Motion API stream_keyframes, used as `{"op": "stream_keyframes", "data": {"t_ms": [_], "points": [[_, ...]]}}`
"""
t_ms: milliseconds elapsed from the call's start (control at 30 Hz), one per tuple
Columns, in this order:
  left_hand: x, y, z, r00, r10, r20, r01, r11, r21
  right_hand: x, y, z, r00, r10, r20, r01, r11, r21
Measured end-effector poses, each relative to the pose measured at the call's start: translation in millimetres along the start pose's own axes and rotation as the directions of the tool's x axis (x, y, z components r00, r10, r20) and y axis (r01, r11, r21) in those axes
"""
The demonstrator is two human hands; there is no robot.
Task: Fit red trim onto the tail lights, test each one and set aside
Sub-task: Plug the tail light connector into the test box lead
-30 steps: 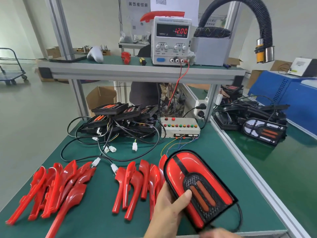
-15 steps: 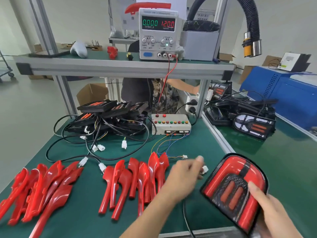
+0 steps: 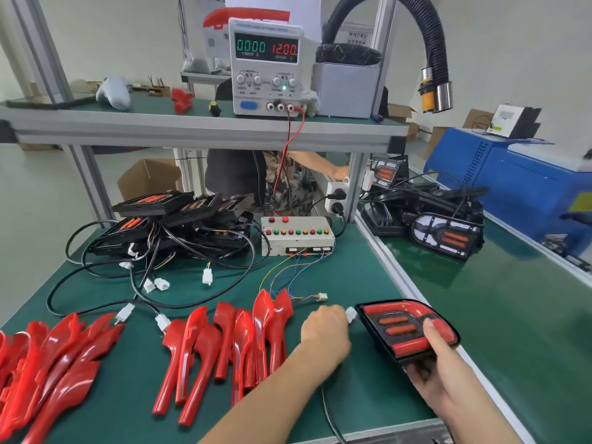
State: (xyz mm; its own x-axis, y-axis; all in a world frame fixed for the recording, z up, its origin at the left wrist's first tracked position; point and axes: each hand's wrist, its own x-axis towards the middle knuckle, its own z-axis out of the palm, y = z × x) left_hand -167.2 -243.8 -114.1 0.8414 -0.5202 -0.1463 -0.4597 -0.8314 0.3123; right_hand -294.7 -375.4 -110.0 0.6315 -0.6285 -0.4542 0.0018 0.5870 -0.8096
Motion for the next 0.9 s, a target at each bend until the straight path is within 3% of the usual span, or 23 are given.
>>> {"op": "stream_keyframes", "data": {"t_ms": [100, 233, 333, 433, 500, 567, 633, 667, 733, 800, 900], "points": [[-15, -18, -13, 0.991, -0.13, -0.01, 0.12, 0.939, -0.323, 9, -3, 6, 0.999, 0.03, -0.028, -0.029, 0.999, 0.038], [-41, -37, -20, 0.978, -0.193, 0.078, 0.179, 0.592, -0.786, 20, -1, 16, 0.995, 0.089, -0.036, -0.083, 0.988, 0.13], [-51, -38, -20, 0.98, -0.165, 0.108, 0.171, 0.438, -0.882, 24, 2, 23, 0.993, 0.115, -0.023, -0.109, 0.975, 0.192], [-54, -35, -18, 0.985, -0.139, 0.099, 0.144, 0.365, -0.92, 19, -4, 26, 0.99, 0.142, 0.004, -0.14, 0.97, 0.201], [-57, -33, -17, 0.99, -0.119, 0.072, 0.107, 0.318, -0.942, 5, -10, 24, 0.98, 0.188, 0.064, -0.193, 0.977, 0.092], [-60, -32, -16, 0.995, -0.094, 0.022, 0.049, 0.297, -0.954, -15, -13, 17, 0.961, 0.249, 0.121, -0.222, 0.955, -0.199], [-63, -31, -14, 0.997, -0.073, -0.035, -0.011, 0.302, -0.953, -35, -8, 12, 0.96, 0.233, 0.157, -0.116, 0.836, -0.536], [-64, -30, -13, 0.996, -0.066, -0.059, -0.036, 0.315, -0.948, -43, -4, 13, 0.97, 0.149, 0.191, 0.006, 0.774, -0.634], [-67, -27, -10, 0.994, -0.059, -0.092, -0.066, 0.348, -0.935, -55, 1, 24, 0.941, -0.128, 0.315, 0.318, 0.657, -0.684], [-69, -23, -9, 0.994, -0.051, -0.101, -0.076, 0.363, -0.929, -62, 5, 43, 0.825, -0.318, 0.468, 0.565, 0.481, -0.67], [-70, -17, -8, 0.996, -0.01, -0.091, -0.081, 0.361, -0.929, -56, 12, 66, 0.732, -0.394, 0.556, 0.672, 0.283, -0.684]]}}
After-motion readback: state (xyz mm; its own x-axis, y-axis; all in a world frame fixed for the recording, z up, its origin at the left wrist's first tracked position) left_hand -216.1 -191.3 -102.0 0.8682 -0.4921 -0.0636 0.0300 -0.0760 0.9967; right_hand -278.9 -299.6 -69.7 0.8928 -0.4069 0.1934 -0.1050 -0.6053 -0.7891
